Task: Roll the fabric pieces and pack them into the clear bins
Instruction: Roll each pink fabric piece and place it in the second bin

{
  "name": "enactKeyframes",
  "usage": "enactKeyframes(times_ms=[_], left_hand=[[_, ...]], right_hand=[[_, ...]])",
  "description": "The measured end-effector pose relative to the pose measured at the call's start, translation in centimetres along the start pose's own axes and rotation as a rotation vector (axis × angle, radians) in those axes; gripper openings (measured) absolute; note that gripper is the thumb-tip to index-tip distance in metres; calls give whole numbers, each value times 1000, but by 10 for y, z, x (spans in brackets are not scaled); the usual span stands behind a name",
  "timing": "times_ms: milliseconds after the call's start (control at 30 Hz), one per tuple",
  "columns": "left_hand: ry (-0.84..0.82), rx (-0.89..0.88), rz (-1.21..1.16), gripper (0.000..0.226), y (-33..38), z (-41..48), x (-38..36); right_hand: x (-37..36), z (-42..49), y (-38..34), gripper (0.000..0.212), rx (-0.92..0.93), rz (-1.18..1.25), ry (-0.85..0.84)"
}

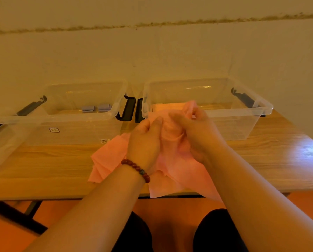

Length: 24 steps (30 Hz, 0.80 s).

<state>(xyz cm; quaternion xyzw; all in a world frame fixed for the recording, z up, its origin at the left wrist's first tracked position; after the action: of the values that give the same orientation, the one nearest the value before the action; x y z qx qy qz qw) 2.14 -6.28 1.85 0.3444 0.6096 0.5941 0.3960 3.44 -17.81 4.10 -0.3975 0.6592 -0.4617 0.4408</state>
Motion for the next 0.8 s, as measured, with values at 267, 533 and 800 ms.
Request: enactKeyframes(times_ms=[267, 533, 800], left_hand=[[193, -420, 193, 25, 12, 11, -1], [32, -240, 113, 31, 29, 34, 7], [-193, 185, -130, 13, 29, 35, 13]], right_hand=[[19, 2, 4, 29, 262, -294, 151], [23, 2, -12, 16, -134, 68, 21], [19, 12, -22, 34, -352, 205, 15]])
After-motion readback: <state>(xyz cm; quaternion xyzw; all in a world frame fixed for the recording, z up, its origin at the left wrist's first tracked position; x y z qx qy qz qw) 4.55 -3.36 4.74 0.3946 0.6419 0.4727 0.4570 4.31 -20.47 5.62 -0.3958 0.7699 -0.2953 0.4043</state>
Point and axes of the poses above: each hand's wrist, its own z-axis towards the middle knuckle, its own x-axis out of the back of the hand, y = z × x, the point moved 1 cm from there along z, towards the middle knuckle, and after that the axes turned 12 degrees about y, right-handed, at the moved point
